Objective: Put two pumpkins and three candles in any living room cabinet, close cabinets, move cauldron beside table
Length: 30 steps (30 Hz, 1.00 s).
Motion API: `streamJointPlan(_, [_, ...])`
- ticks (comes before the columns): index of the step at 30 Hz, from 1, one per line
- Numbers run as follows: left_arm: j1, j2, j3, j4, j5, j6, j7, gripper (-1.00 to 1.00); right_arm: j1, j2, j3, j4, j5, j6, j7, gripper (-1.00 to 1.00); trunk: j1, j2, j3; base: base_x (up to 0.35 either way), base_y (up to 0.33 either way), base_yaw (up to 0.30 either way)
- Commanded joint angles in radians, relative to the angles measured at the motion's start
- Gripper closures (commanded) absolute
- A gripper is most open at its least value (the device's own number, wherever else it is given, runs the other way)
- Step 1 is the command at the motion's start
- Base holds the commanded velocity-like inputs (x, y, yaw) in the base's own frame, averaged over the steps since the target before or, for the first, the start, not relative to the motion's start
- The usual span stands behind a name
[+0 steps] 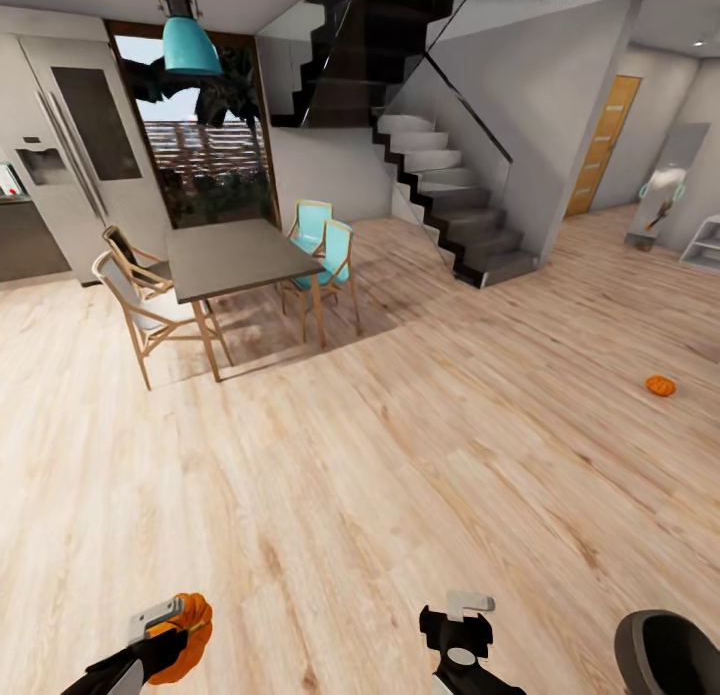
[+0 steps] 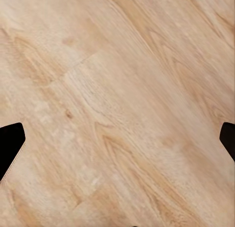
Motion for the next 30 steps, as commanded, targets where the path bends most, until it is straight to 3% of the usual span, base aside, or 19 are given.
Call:
streamJointPlan(1, [0.0,0.0,-0.002,-0.003,0.004,0.005,0.007,1.0,-0.001,0.0,0.008,0.0,-0.011,-0.006,-0.004,-1.0,0.001,-0.001,-0.001,0.331,0.0,0.0])
streamJointPlan(7, [0.0,0.0,-0.002,-0.003,0.006,0.001,0.007,1.0,-0.001,0.0,0.006,0.013,-0.013,-0.007,-0.023,-1.0,0.001,-0.001,-0.001,0.331,0.0,0.0])
streamJointPlan(9, [0.0,0.0,-0.002,-0.003,0.006,0.0,0.008,1.0,-0.001,0.001,0.005,0.015,-0.013,-0.01,-0.094,-1.0,0.001,-0.001,-0.001,0.331,0.0,0.0])
streamJointPlan(10, [0.0,0.0,-0.002,-0.003,0.006,0.0,0.008,1.0,-0.001,0.001,0.004,0.014,-0.013,-0.02,-0.16,-1.0,0.001,-0.001,-0.001,0.332,0.0,0.0])
streamJointPlan(15, [0.0,0.0,-0.002,-0.002,0.006,0.0,0.008,1.0,-0.001,0.001,0.005,0.011,-0.014,-0.061,-0.26,-1.0,0.001,-0.001,-0.001,0.332,0.0,0.0])
streamJointPlan(30, [0.0,-0.001,-0.002,0.011,0.001,-0.001,0.007,1.0,-0.001,0.001,0.007,0.003,-0.012,-0.07,-0.255,-1.0,0.001,-0.001,-0.001,0.332,0.0,0.0])
